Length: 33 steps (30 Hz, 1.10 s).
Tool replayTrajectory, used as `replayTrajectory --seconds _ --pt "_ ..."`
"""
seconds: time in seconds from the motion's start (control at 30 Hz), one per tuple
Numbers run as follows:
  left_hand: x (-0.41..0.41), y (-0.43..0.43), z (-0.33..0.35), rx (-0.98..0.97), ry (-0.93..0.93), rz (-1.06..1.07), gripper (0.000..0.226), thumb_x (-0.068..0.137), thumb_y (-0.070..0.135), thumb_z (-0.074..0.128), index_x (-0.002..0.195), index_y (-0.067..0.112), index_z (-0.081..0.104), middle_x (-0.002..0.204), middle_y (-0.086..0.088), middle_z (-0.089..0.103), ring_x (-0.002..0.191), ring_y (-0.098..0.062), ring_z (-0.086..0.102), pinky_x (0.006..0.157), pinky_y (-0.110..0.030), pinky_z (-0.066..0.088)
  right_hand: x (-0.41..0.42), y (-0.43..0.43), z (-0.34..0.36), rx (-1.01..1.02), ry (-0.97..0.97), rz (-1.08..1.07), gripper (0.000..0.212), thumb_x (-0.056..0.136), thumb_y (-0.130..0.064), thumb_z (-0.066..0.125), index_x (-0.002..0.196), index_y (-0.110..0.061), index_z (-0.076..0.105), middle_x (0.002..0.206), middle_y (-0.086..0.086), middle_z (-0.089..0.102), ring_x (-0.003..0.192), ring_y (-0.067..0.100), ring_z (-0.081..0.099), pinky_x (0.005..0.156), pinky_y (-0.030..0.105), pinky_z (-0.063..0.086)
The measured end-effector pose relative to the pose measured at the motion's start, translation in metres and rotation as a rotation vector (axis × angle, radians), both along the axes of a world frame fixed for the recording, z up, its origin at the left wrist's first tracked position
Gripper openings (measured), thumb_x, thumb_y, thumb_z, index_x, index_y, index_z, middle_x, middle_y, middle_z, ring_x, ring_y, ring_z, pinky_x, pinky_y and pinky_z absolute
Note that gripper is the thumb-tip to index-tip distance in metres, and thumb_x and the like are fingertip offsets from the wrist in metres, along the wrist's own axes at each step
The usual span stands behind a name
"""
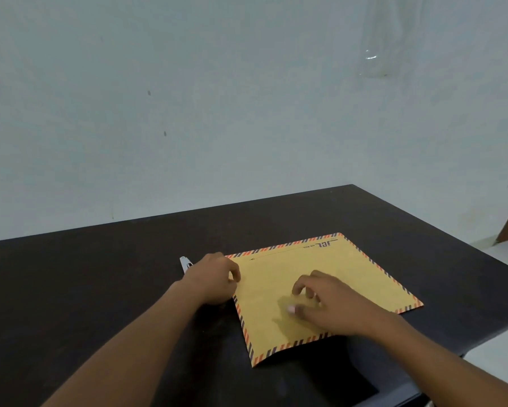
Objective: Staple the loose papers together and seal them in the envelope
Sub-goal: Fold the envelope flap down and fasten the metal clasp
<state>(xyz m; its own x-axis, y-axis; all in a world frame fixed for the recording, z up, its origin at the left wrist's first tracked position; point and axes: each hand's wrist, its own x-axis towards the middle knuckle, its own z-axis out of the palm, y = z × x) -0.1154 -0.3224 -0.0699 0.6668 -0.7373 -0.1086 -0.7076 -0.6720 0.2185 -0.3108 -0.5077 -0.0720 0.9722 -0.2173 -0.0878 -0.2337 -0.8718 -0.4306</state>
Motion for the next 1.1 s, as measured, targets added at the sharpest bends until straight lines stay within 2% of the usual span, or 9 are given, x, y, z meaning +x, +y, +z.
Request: replayTrajectory --seconds 0.1,0.23,0.37,0.47,0.57,0.67,0.8,0.97,1.1 --pt "-0.005 -0.003 -0.002 0.016 -0.086 -0.057 0.023 0.090 0.032 0.058 0.110 0.028 0.068 0.126 0.002 0.053 0.121 -0.017 0.045 0.102 -0.039 0.046 0.009 -0.011 -0.009 -0.126 0.115 -0.165 0.064 0.084 -0.079 0.038 0.134 -0.039 0.047 0.124 -0.004 0.046 0.122 0.023 0.044 0.101 0.043 0.044" --pt "-0.016 -0.007 0.007 -0.008 -0.032 -0.104 0.028 0.085 0.035 0.054 0.105 0.027 0.071 0.107 0.006 0.067 0.102 -0.017 0.062 0.092 -0.038 0.053 0.017 -0.020 -0.008 -0.281 0.238 -0.278 0.072 0.085 -0.081 0.028 0.139 -0.035 0.040 0.140 0.005 0.040 0.131 0.033 0.036 0.100 0.053 0.041" --pt "-0.038 -0.021 0.013 -0.136 0.291 -0.144 0.032 0.085 0.022 0.056 0.114 0.024 0.070 0.081 0.003 0.075 0.074 -0.009 0.071 0.080 -0.032 0.060 0.029 -0.032 -0.002 -0.271 0.316 -0.387 0.089 0.080 -0.087 0.024 0.150 -0.031 0.024 0.156 0.012 0.029 0.139 0.039 0.035 0.108 0.067 0.030" --pt "-0.050 -0.033 0.011 -0.279 0.481 -0.106 0.028 0.089 0.011 0.054 0.110 0.017 0.072 0.074 -0.007 0.076 0.058 -0.014 0.071 0.065 -0.030 0.061 0.037 -0.041 -0.005 -0.237 0.344 -0.381 0.091 0.073 -0.093 0.025 0.151 -0.048 0.011 0.159 0.014 0.020 0.140 0.043 0.033 0.108 0.067 0.031" --pt "-0.034 -0.040 0.005 -0.383 0.214 -0.043 0.027 0.089 0.018 0.056 0.110 0.023 0.073 0.088 0.004 0.073 0.075 -0.007 0.069 0.077 -0.032 0.059 0.034 -0.050 -0.002 -0.235 0.390 -0.240 0.072 0.082 -0.078 0.044 0.146 -0.054 0.020 0.152 0.009 0.026 0.139 0.035 0.033 0.110 0.064 0.027" --pt "-0.014 -0.035 0.001 -0.343 -0.007 -0.039 0.036 0.087 0.022 0.055 0.121 0.027 0.067 0.116 0.004 0.067 0.107 -0.015 0.061 0.092 -0.041 0.053 0.030 -0.068 0.006 -0.155 0.370 -0.071 0.050 0.093 -0.040 0.056 0.136 -0.057 0.036 0.149 -0.004 0.036 0.145 0.023 0.025 0.113 0.066 0.018" --pt "-0.002 -0.026 -0.004 -0.148 -0.121 -0.139 0.046 0.092 0.027 0.053 0.138 0.032 0.055 0.150 0.004 0.047 0.142 -0.020 0.036 0.113 -0.045 0.037 0.029 -0.077 0.013 -0.094 0.301 -0.041 0.063 0.088 -0.002 0.042 0.112 -0.059 0.054 0.152 -0.008 0.038 0.149 0.023 0.021 0.115 0.057 0.024" --pt "-0.007 -0.019 -0.011 0.072 -0.193 -0.160 0.044 0.095 0.051 0.050 0.136 0.036 0.057 0.126 0.002 0.057 0.122 -0.021 0.052 0.098 -0.040 0.045 0.047 -0.055 0.009 -0.372 0.229 -0.152 0.048 0.096 -0.018 0.040 0.134 -0.044 0.052 0.137 0.004 0.041 0.130 0.028 0.032 0.103 0.051 0.029" --pt "-0.014 -0.021 -0.008 0.024 -0.384 -0.173 0.039 0.096 0.052 0.047 0.121 0.029 0.064 0.121 0.001 0.058 0.114 -0.020 0.051 0.093 -0.037 0.041 0.055 -0.047 -0.003 -0.300 0.249 -0.138 0.045 0.100 -0.032 0.042 0.145 -0.025 0.043 0.143 0.007 0.040 0.133 0.030 0.034 0.107 0.051 0.037"
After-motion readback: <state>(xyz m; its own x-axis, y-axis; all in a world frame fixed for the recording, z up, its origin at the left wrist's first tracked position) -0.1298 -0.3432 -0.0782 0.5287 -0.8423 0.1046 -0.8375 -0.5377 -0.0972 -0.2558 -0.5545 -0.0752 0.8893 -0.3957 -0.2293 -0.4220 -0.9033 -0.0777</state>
